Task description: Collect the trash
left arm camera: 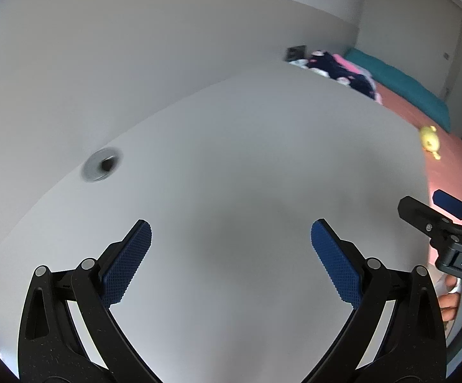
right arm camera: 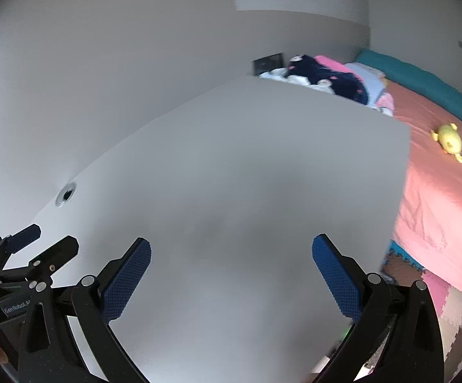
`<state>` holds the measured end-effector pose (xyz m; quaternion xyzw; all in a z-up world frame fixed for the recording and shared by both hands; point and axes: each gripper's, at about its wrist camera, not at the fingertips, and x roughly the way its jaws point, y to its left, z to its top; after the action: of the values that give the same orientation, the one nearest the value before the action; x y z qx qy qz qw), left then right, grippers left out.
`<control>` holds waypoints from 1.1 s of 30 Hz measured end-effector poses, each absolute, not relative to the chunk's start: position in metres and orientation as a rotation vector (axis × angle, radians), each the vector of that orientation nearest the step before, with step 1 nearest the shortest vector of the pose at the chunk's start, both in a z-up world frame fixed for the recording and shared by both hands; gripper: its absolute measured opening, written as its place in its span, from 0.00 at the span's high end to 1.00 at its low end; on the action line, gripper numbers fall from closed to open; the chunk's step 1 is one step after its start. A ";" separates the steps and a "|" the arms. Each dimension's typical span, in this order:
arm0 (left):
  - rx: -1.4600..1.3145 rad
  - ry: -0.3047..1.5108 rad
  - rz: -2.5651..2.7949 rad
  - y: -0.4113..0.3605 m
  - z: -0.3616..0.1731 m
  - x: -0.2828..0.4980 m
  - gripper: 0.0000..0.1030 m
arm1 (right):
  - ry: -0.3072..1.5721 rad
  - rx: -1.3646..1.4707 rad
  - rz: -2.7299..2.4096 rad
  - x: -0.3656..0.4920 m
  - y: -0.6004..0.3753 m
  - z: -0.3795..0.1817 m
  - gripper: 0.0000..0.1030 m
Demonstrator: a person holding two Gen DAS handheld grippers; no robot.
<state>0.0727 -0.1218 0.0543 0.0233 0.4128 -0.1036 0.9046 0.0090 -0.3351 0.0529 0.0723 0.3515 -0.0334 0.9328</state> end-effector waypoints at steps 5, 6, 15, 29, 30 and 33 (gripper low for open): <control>0.008 0.871 -0.169 -0.076 0.045 0.057 0.06 | 0.738 0.122 -0.021 0.007 -0.296 0.042 0.02; 0.005 0.869 -0.167 -0.070 0.045 0.053 0.06 | 0.741 0.120 -0.009 0.005 -0.287 0.040 0.02; 0.029 0.867 -0.107 -0.019 0.032 0.017 0.06 | 0.769 0.106 0.012 -0.013 -0.229 0.019 0.02; -0.058 0.910 -0.043 0.033 0.002 0.008 0.06 | 0.816 0.053 0.033 -0.010 -0.180 -0.012 0.02; -0.059 0.915 -0.043 0.034 0.000 0.009 0.06 | 0.819 0.052 0.033 -0.009 -0.178 -0.012 0.02; -0.069 0.934 -0.039 0.036 -0.005 0.012 0.06 | 0.823 0.037 0.029 -0.006 -0.177 -0.012 0.02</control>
<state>0.0118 0.0362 -0.0049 -0.0333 0.4501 -0.0187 0.8922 -0.0055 -0.1766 -0.0125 0.0181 0.3998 0.0142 0.9163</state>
